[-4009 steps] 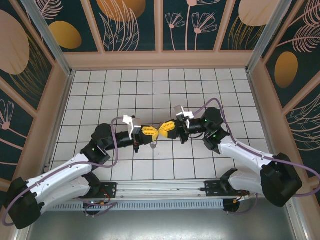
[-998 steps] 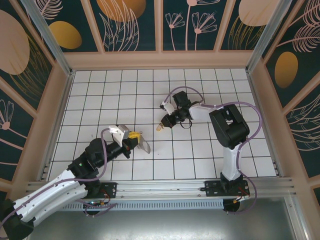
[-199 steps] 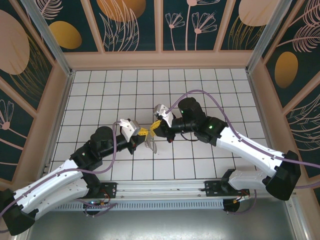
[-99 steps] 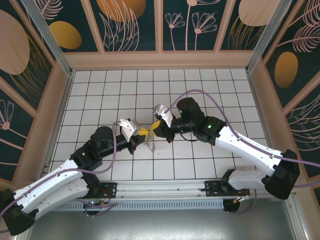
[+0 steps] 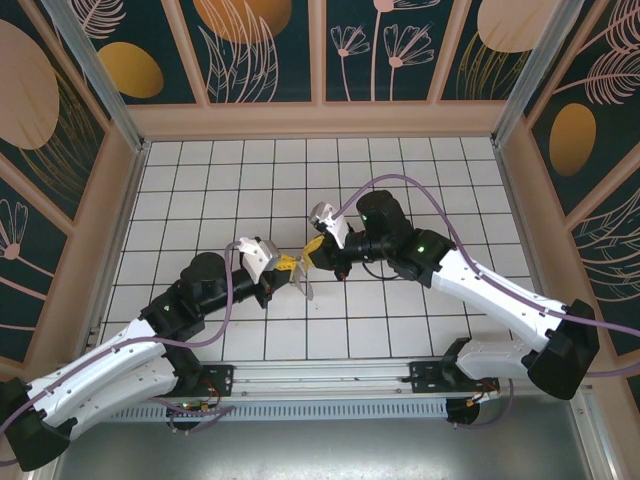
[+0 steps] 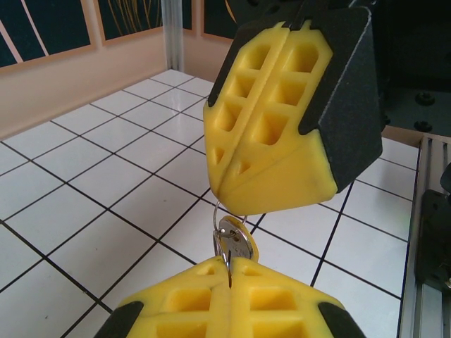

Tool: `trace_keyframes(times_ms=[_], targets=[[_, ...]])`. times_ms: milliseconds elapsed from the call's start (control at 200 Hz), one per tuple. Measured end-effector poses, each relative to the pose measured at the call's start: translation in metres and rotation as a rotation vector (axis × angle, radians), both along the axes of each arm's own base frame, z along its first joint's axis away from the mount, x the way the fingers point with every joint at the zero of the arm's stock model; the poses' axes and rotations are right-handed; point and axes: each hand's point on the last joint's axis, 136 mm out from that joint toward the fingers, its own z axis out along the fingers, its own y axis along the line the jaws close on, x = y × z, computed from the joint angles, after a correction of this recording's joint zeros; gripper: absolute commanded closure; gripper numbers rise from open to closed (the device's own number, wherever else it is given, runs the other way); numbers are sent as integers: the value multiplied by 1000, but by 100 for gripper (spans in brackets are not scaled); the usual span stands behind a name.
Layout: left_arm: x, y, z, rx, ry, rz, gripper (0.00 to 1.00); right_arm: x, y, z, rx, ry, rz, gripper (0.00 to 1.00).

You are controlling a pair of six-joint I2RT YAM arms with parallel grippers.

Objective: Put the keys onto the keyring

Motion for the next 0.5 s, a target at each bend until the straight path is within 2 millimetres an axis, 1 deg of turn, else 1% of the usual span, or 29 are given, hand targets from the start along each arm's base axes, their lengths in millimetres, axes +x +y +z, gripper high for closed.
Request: trace_keyframes(times_ms=[330,500], targets=[[0,1,-2,6,4,4,100,3,1,-4,-9,15,-1,100],[1,4,1,1,-7,18,100,4,3,-8,-17,37,7,100]])
